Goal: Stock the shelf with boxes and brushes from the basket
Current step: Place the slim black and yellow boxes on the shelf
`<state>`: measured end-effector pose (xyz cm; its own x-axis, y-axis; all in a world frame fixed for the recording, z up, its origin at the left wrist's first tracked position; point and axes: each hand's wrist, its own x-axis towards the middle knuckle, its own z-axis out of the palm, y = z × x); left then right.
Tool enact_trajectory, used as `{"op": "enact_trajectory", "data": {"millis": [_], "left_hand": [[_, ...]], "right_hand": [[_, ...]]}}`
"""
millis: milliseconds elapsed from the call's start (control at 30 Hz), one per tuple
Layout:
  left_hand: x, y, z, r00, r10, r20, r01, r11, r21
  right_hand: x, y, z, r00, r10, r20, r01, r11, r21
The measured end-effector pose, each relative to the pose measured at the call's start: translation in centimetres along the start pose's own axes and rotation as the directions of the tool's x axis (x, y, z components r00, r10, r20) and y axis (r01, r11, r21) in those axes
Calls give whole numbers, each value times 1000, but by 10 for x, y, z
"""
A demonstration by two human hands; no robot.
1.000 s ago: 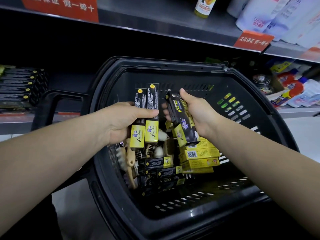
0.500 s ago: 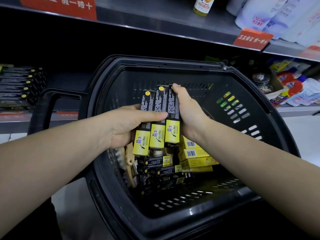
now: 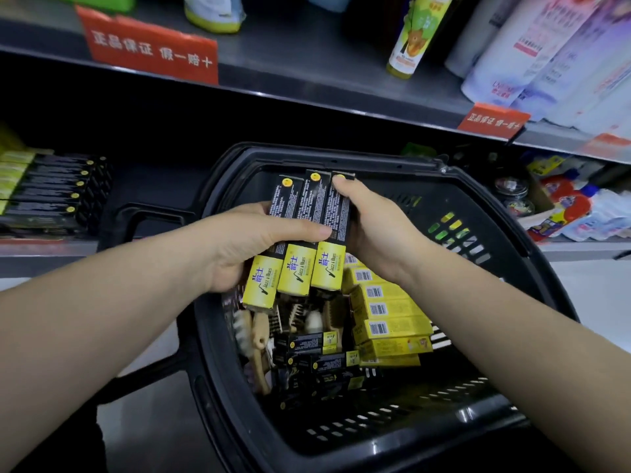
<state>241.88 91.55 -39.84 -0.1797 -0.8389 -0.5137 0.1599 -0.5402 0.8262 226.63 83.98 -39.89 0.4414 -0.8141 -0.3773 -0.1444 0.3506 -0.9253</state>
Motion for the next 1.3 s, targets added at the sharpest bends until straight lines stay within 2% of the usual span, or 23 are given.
{"op": "enact_trajectory", "data": {"millis": [133, 233, 367, 467, 533, 633, 733, 833, 967, 1067, 1133, 1233, 1300], "left_hand": [[-19, 15, -40, 999, 29, 30, -30, 999, 31], [-27, 8, -91, 987, 110, -120, -100, 991, 85], [-46, -10, -166, 929, 149, -340, -110, 985, 131], [-72, -23, -209, 858, 145, -493, -65, 982, 177], [-90, -25, -225, 798, 142, -586, -36, 981, 188], [-108, -24, -241, 711, 116, -693, 55, 974, 218], [-116, -22, -260, 620, 104, -778, 187, 943, 275], [-122, -26, -282, 589, 50, -806, 211, 954, 213], [-119, -37, -304, 522, 26, -853, 252, 950, 183], [-111, -44, -308, 544, 8, -839, 234, 959, 161], [-103, -49, -310, 587, -22, -809, 231, 963, 141], [-92, -53, -309, 616, -43, -786, 256, 955, 148], [-87, -53, -312, 623, -51, -780, 263, 953, 148]], "right_hand": [[0, -27, 10, 991, -40, 128, 28, 995, 99], [3, -36, 31, 979, -43, 199, 21, 994, 110], [16, -44, 69, 970, -147, 194, 168, 981, -95], [30, -53, 104, 940, -280, 192, 330, 888, -320], [44, -56, 129, 927, -287, 241, 360, 861, -358], [73, -53, 168, 926, -243, 288, 343, 859, -380], [109, -40, 202, 952, -175, 251, 273, 855, -440], [151, -23, 233, 976, -130, 176, 200, 859, -471], [211, -7, 276, 985, -130, 112, 172, 767, -618], [249, -1, 302, 989, -149, 23, 121, 695, -709], [270, 5, 318, 981, -188, 45, 152, 606, -781], [302, 22, 332, 970, -211, 122, 201, 406, -892], [318, 37, 335, 970, -157, 185, 230, 350, -908]]}}
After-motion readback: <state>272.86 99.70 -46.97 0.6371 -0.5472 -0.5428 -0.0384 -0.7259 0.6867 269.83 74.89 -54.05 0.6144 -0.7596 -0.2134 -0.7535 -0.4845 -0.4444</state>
